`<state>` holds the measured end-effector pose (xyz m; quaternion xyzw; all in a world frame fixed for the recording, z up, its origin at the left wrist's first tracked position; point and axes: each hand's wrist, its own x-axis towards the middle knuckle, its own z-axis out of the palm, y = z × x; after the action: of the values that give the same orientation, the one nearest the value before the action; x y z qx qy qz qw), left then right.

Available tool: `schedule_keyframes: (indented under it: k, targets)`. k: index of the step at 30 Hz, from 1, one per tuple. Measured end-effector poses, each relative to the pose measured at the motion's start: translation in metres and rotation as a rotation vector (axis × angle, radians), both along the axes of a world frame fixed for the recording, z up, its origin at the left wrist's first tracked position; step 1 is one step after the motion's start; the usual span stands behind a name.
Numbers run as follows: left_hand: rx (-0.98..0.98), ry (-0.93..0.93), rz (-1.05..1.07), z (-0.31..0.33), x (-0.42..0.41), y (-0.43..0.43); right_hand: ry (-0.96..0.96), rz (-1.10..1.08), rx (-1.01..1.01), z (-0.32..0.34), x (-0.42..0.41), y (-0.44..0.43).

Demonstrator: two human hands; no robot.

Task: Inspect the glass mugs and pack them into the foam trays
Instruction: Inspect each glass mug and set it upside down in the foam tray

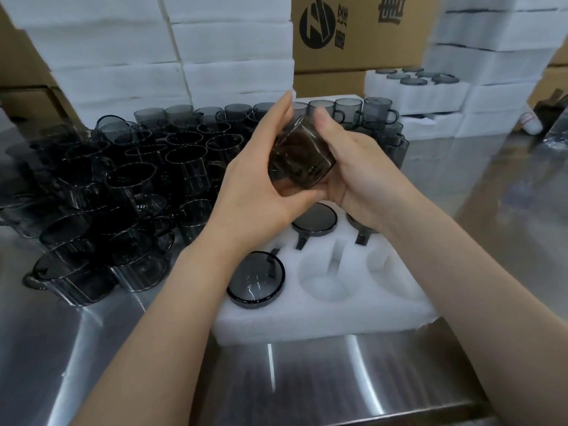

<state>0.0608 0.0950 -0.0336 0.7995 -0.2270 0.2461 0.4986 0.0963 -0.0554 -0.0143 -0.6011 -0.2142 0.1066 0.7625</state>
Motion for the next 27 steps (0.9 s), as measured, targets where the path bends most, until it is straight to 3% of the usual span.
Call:
schedule_keyframes:
  k: [8, 17, 27]
  targets:
    - [0.136, -0.128, 0.069, 0.004, -0.006, -0.006, 0.004, -0.152, 0.045, 0.005, -0.004, 0.004]
    - [0.127, -0.088, -0.024, 0.007, -0.008, -0.003, 0.218, 0.377, 0.085, 0.002, 0.002, -0.010]
    - [0.102, 0.002, 0.031, 0.009, -0.011, -0.003, -0.057, -0.027, 0.033, 0.000, 0.001, -0.007]
